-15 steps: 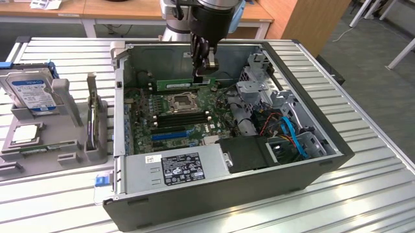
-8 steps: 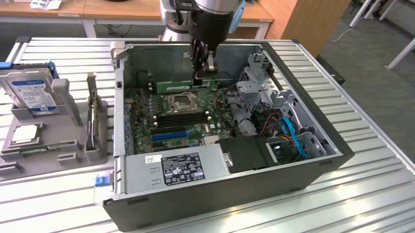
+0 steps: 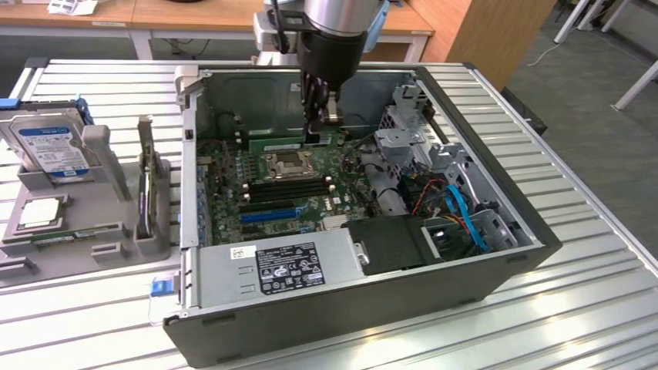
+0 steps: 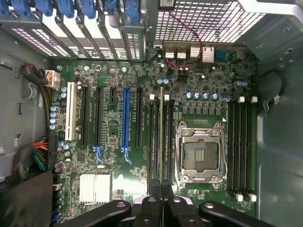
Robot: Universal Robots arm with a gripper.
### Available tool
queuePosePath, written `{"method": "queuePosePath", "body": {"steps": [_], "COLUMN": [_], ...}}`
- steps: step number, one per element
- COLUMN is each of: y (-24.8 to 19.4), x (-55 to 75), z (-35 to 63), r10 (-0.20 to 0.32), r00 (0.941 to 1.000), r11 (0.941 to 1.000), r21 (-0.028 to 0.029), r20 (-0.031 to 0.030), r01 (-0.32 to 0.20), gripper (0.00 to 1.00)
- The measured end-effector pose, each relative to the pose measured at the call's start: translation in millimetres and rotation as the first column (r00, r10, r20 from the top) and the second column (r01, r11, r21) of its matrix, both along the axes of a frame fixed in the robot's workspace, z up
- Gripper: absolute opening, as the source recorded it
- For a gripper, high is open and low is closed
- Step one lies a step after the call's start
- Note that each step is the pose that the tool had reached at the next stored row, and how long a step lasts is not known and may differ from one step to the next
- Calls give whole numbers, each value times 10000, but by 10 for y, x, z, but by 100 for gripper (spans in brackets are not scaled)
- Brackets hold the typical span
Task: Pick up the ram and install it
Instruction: 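Insert the ram into the slot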
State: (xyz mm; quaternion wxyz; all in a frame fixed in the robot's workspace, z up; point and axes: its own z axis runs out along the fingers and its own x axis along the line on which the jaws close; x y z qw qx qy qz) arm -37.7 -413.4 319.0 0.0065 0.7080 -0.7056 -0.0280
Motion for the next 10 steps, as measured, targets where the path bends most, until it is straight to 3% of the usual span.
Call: {"method": "queuePosePath", "body": {"steps": [10], "y": [0], "x": [0], "z": [-182], "r10": [-8], "r00": [10000], "r11": [10000], "r21": [-1], "r20": [0], "r01": [8], "gripper": [11]}}
